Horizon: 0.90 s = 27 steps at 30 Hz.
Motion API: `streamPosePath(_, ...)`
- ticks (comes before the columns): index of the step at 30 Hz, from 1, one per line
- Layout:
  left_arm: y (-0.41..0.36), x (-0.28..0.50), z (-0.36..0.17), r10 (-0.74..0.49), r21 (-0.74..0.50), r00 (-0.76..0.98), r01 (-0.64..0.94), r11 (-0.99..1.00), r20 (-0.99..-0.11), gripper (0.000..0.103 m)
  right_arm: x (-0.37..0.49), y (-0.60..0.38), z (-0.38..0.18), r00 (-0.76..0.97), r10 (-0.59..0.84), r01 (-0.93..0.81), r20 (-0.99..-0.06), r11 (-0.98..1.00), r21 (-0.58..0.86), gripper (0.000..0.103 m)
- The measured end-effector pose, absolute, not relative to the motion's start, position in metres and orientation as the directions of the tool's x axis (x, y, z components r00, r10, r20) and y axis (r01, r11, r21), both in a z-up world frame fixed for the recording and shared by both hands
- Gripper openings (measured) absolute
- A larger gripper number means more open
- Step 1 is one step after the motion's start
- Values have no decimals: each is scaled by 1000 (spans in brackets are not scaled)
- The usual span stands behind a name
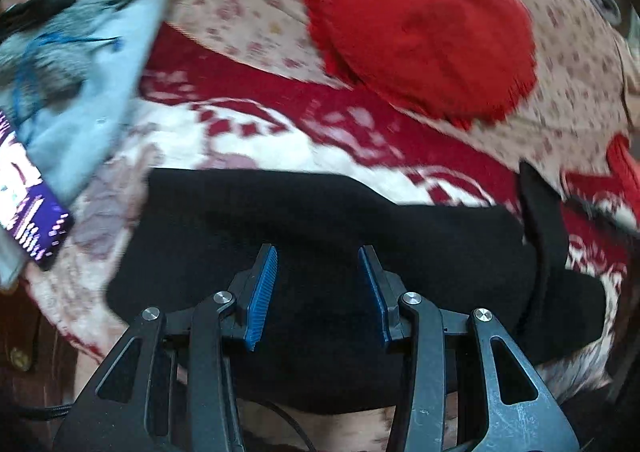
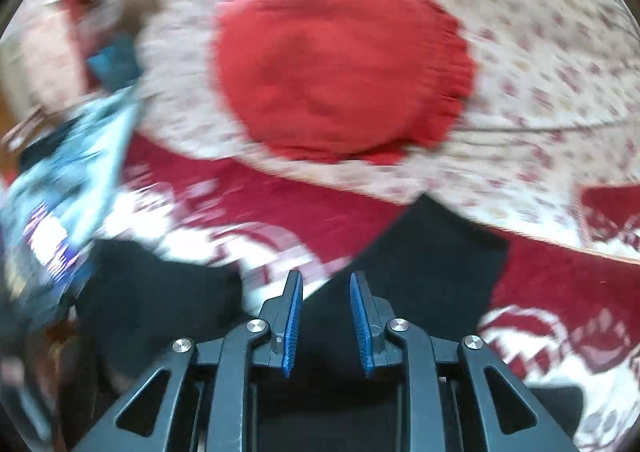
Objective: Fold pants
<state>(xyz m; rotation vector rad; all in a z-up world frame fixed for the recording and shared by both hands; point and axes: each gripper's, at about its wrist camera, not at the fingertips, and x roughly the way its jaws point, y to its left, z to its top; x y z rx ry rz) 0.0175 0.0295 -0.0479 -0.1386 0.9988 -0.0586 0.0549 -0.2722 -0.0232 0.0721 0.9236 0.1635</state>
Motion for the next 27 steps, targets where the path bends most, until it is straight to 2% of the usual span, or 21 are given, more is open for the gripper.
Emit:
streamPosePath(5, 4, 21, -61, -107, -115, 520, 18, 993, -847, 40, 120, -284, -48, 513, 69, 5, -855, 996, 84, 23)
streamPosePath(9, 3, 22, -63, -97, -99, 521, 24, 995, -848, 40, 155, -288, -94, 404, 18, 57, -914, 997, 45, 23)
streamPosePath(11, 6, 23, -63, -109, -114, 519, 22, 993, -848, 40, 149, -291, -91, 468, 27, 34, -883, 998, 49, 22)
streamPosePath(13, 10, 24, -64, -116, -125, 519, 17, 992, -847, 40, 139, -302, -86, 479, 81, 41, -874, 993, 114, 4)
streamPosePath(14, 11, 24, -64, -119, -130, 519, 16, 991, -846, 40, 132, -308, -83, 489, 97, 40, -867, 990, 134, 1)
streamPosePath(18, 11, 23, -62, -120, -133, 522, 13, 991, -845, 40, 73, -336, -39, 590, 159, 19, -791, 977, 211, 0)
streamPosePath(21, 11, 23, -63, -121, -137, 520, 7, 991, -846, 40, 22, -358, -8, 660, 153, 20, -735, 975, 221, 0)
streamPosePath(25, 5, 23, -63, -99, -108, 523, 13, 994, -846, 40, 0, -370, 1, 662, 84, 32, -745, 990, 139, 0)
streamPosePath(27, 5, 21, -62, -103, -118, 524, 6, 993, -846, 40, 5, -366, 2, 667, 78, 41, -741, 989, 141, 8)
